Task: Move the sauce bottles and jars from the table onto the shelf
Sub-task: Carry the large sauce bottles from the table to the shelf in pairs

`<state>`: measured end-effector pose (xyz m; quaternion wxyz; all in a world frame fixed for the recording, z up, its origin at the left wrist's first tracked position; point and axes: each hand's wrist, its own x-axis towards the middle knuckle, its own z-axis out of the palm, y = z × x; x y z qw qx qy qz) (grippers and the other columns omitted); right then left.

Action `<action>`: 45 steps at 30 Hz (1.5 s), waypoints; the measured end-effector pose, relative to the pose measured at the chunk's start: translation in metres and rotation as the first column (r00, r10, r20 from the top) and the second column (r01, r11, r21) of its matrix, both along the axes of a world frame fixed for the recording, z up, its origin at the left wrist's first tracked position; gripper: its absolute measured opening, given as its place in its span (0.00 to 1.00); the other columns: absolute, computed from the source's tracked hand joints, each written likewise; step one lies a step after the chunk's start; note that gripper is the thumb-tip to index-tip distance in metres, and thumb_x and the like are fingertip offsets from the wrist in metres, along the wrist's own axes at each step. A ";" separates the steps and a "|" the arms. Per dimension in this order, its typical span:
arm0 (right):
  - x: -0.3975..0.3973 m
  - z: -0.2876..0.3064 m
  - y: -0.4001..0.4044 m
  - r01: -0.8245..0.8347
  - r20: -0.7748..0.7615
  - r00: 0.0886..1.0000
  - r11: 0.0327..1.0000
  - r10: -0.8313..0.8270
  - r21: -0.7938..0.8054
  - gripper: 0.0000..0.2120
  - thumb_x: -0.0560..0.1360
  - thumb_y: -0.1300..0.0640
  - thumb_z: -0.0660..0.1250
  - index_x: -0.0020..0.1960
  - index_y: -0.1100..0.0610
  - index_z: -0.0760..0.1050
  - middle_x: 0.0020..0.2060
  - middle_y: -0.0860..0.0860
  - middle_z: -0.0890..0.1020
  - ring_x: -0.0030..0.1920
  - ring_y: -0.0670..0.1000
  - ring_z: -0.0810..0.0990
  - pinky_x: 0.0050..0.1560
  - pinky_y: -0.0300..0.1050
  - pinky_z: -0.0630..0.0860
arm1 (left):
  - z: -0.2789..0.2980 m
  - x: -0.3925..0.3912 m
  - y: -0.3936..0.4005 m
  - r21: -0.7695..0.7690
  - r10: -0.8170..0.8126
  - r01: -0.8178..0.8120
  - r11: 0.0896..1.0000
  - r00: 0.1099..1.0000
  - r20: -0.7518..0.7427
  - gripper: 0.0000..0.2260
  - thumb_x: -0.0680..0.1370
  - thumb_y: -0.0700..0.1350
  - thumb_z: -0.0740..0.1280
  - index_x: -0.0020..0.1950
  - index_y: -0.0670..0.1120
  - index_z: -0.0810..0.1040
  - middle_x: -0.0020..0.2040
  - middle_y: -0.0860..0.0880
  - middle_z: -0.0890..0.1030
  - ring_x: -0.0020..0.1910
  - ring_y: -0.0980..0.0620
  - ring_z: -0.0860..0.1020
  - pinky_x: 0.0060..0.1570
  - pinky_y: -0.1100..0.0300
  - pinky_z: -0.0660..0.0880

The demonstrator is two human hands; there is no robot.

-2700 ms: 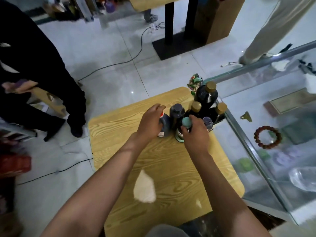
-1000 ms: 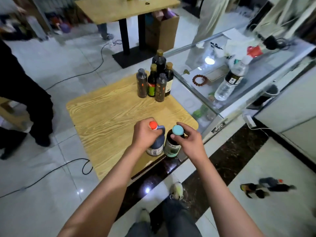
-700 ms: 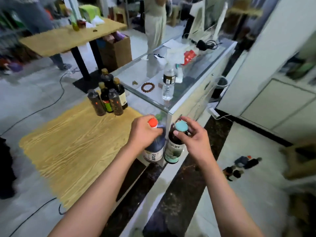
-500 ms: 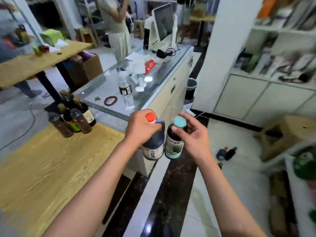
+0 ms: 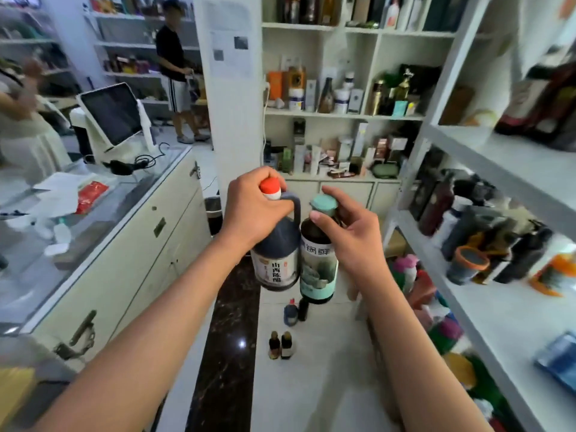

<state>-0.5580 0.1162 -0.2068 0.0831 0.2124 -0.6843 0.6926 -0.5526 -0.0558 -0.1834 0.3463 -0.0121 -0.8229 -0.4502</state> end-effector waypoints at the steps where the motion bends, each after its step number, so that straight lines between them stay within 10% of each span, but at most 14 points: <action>1: -0.007 0.004 0.014 0.040 -0.011 0.999 0.999 -0.040 -0.005 0.19 0.74 0.66 0.72 0.64 0.60 0.76 0.50 0.52 0.84 0.50 0.42 0.82 0.53 0.36 0.78 | 0.005 -0.012 0.015 -0.001 -0.040 0.040 0.999 0.999 -0.012 0.09 0.64 0.39 0.75 0.40 0.47 0.80 0.37 0.54 0.82 0.38 0.56 0.79 0.40 0.60 0.75; 24: -0.257 0.116 0.184 0.726 -0.174 0.659 0.679 -0.732 -0.106 0.18 0.74 0.64 0.72 0.64 0.60 0.77 0.50 0.53 0.86 0.52 0.50 0.84 0.55 0.44 0.80 | 0.107 -0.355 0.232 0.082 -0.638 0.670 0.737 0.732 -0.239 0.17 0.64 0.40 0.77 0.50 0.51 0.78 0.49 0.55 0.82 0.49 0.57 0.79 0.51 0.56 0.79; 45: -0.362 0.159 0.317 0.841 -0.070 0.454 0.453 -0.888 -0.294 0.16 0.72 0.69 0.72 0.58 0.60 0.78 0.43 0.54 0.86 0.42 0.51 0.86 0.44 0.43 0.80 | 0.141 -0.479 0.400 0.005 -0.813 0.842 0.539 0.523 -0.255 0.15 0.66 0.42 0.76 0.51 0.52 0.79 0.50 0.56 0.81 0.50 0.57 0.79 0.52 0.51 0.79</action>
